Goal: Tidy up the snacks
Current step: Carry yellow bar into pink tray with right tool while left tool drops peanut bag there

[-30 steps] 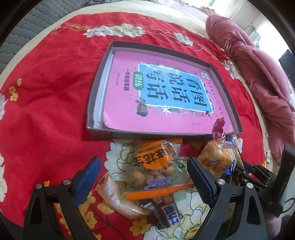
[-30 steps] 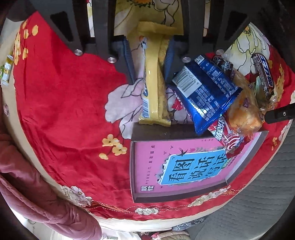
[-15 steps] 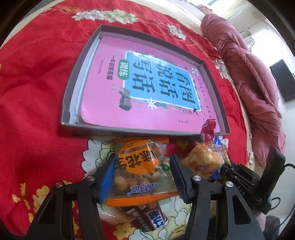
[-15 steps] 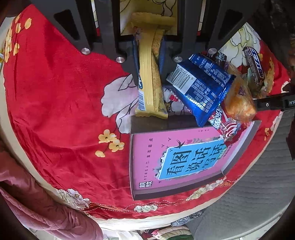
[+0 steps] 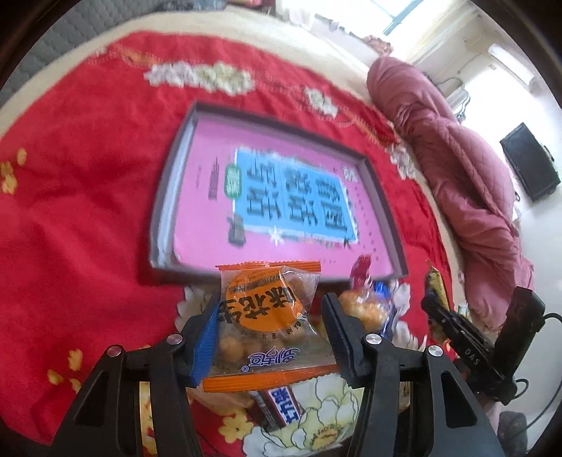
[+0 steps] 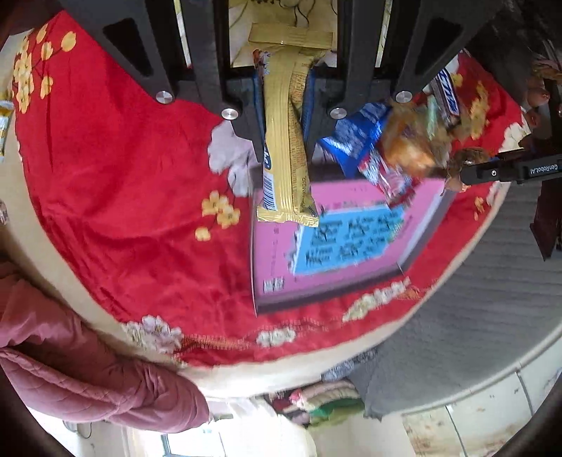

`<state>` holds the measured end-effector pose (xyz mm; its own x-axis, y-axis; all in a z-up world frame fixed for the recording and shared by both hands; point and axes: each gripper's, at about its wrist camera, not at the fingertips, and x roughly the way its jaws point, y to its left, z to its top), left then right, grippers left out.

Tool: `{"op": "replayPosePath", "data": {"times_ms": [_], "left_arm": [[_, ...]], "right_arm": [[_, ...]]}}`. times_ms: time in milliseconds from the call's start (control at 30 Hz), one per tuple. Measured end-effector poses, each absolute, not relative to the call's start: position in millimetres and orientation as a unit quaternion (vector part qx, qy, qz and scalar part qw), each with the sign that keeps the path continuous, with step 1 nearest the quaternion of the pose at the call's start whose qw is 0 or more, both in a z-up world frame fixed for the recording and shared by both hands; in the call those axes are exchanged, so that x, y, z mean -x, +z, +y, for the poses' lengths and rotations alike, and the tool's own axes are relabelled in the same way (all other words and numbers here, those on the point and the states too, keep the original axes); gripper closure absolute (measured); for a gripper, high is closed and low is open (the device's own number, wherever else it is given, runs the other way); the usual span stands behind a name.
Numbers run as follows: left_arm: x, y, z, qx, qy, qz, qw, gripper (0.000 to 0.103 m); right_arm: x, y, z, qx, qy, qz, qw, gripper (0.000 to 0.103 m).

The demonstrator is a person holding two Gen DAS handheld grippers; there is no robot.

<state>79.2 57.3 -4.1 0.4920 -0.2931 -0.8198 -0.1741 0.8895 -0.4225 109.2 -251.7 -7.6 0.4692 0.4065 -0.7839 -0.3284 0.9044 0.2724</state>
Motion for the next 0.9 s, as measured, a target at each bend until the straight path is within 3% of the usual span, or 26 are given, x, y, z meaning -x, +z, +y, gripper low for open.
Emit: {"op": "replayPosePath", "data": {"times_ms": [267,900], "left_arm": [[-96.3,12.4,63.2,0.207,-0.010,0.471,0.857,0.045],[-146.7,-27.9,55.2,0.162,0.047,0.484,0.859,0.045]], "right_arm": [[-134.6,4.3,-231.1,-0.048,0.237,0.440,0.865,0.085],[-191.5,-42.5,-185.0,-0.019,0.245,0.468,0.849,0.085]]}}
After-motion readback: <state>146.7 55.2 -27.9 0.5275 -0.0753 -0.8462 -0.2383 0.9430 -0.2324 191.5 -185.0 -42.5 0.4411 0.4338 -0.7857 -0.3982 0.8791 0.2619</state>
